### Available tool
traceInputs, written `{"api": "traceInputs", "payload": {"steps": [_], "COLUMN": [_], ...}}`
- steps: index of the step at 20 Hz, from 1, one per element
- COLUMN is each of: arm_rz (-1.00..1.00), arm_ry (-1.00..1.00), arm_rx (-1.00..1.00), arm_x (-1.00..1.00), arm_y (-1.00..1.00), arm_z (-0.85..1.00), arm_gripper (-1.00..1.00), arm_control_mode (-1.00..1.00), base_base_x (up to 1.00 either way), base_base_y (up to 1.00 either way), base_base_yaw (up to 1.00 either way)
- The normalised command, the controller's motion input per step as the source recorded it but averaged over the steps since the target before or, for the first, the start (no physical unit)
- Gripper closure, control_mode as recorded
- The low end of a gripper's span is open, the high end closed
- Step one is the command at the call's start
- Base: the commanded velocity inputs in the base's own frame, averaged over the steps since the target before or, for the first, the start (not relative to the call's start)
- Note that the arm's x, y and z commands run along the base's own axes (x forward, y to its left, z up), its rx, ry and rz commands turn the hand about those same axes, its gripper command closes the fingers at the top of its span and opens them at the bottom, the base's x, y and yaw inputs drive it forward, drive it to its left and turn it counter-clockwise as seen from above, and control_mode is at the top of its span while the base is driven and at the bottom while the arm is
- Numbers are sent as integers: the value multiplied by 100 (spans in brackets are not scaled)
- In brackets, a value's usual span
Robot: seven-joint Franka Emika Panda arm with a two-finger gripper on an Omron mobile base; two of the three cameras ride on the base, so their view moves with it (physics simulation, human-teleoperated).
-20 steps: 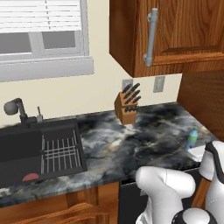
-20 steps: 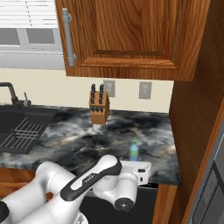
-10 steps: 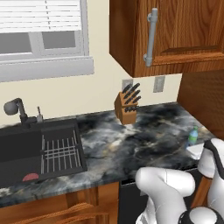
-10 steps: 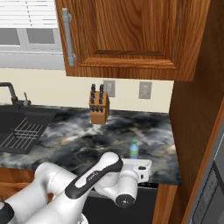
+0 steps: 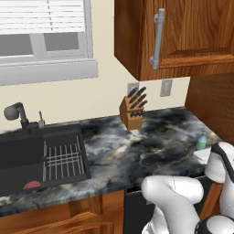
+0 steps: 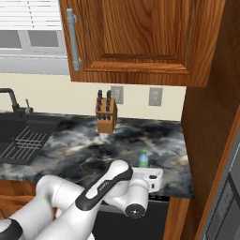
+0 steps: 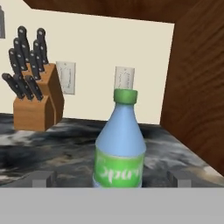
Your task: Take the bottled waters from the counter and place them in the freezer to freeze. Close the freezer door after placing the bottles.
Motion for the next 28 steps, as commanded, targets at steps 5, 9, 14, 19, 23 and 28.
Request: {"api": "traceInputs", "payload": {"steps": [5, 9, 14, 19, 23, 28], "arm_rz": [0, 0, 0, 0, 0, 0], "arm_ry": [0, 0, 0, 0, 0, 0], "arm_rx": [0, 0, 0, -1, 0, 0], "arm_x": [9, 16, 16, 13, 6, 0], "arm_y": [0, -3, -6, -4, 0, 0], "arm_z": [0, 0, 0, 0, 0, 0], "arm_gripper": [-100, -100, -100, -100, -100, -100], "arm_control_mode": [-100, -100, -100, -100, -100, -100], "base_base_x": [0, 0, 0, 0, 0, 0], "base_base_y": [0, 0, 0, 0, 0, 0], "base_base_yaw": [0, 0, 0, 0, 0, 0]}}
